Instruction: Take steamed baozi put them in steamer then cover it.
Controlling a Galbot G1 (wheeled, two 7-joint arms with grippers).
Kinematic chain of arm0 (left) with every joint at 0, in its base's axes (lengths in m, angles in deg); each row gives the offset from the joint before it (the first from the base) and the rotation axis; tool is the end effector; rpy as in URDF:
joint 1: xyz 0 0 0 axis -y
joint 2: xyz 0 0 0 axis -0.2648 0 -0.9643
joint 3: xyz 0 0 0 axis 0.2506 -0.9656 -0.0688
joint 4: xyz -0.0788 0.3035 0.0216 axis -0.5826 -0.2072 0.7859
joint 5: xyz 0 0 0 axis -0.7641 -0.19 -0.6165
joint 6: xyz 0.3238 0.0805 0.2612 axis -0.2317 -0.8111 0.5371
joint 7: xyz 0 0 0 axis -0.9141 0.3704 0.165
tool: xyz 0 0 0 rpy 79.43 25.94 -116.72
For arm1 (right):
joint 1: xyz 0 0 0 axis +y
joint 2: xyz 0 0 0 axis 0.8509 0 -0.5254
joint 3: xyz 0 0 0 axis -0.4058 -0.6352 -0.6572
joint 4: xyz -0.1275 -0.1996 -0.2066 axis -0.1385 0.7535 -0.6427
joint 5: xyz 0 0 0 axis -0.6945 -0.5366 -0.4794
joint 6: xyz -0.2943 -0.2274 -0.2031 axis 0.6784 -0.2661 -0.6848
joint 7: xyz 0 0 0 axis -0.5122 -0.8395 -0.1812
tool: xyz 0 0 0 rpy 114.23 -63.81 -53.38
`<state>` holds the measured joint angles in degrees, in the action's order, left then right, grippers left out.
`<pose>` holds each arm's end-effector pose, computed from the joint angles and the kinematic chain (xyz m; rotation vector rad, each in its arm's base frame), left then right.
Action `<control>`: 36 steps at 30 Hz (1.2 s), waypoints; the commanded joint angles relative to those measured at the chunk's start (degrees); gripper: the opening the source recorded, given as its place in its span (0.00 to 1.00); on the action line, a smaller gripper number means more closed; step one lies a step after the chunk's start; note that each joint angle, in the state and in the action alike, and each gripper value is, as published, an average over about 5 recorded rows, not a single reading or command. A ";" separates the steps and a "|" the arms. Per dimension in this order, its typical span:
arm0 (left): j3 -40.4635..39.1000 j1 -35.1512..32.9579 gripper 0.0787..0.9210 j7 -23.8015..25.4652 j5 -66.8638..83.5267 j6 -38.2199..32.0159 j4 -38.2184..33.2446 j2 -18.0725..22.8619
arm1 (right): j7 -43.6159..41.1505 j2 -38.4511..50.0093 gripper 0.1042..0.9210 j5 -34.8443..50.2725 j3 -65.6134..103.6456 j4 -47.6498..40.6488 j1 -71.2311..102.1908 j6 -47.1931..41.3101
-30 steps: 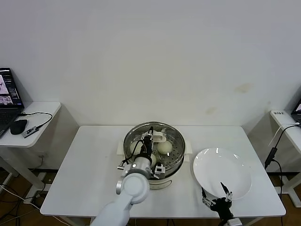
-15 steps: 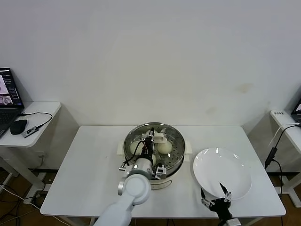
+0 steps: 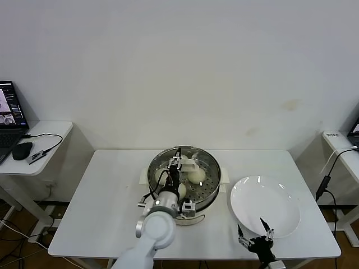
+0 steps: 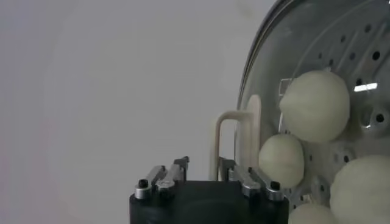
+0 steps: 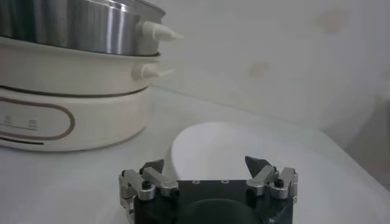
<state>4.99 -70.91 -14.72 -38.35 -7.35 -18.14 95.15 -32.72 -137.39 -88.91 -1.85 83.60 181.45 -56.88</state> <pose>0.3589 -0.1795 -0.2077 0.2432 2.2062 2.0866 0.2247 -0.0891 -0.3947 0.1499 -2.8635 0.3357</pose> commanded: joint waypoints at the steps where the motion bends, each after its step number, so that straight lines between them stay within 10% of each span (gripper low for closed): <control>1: 0.53 -7.74 0.61 -1.40 1.69 -1.04 -10.91 -3.02 | 0.04 0.03 0.88 -0.08 -0.12 0.08 0.14 0.08; 10: 5.79 -21.82 0.87 -8.67 16.85 -4.25 -24.93 -7.49 | 0.07 0.19 0.88 -0.22 -0.25 -0.07 0.56 0.23; 20: 28.55 -44.11 0.88 -29.36 75.63 -23.62 -27.21 -7.15 | 0.02 1.56 0.88 0.69 -1.96 2.21 2.02 1.07; 36: 29.46 -56.50 0.88 -33.13 93.53 -35.64 -17.76 -3.85 | 5.34 15.40 0.88 12.52 -5.48 10.67 13.15 0.93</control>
<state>30.17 -117.34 -42.99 37.42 -31.68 -40.14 90.24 -30.55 -130.21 -83.16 -6.13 89.71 187.89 -55.96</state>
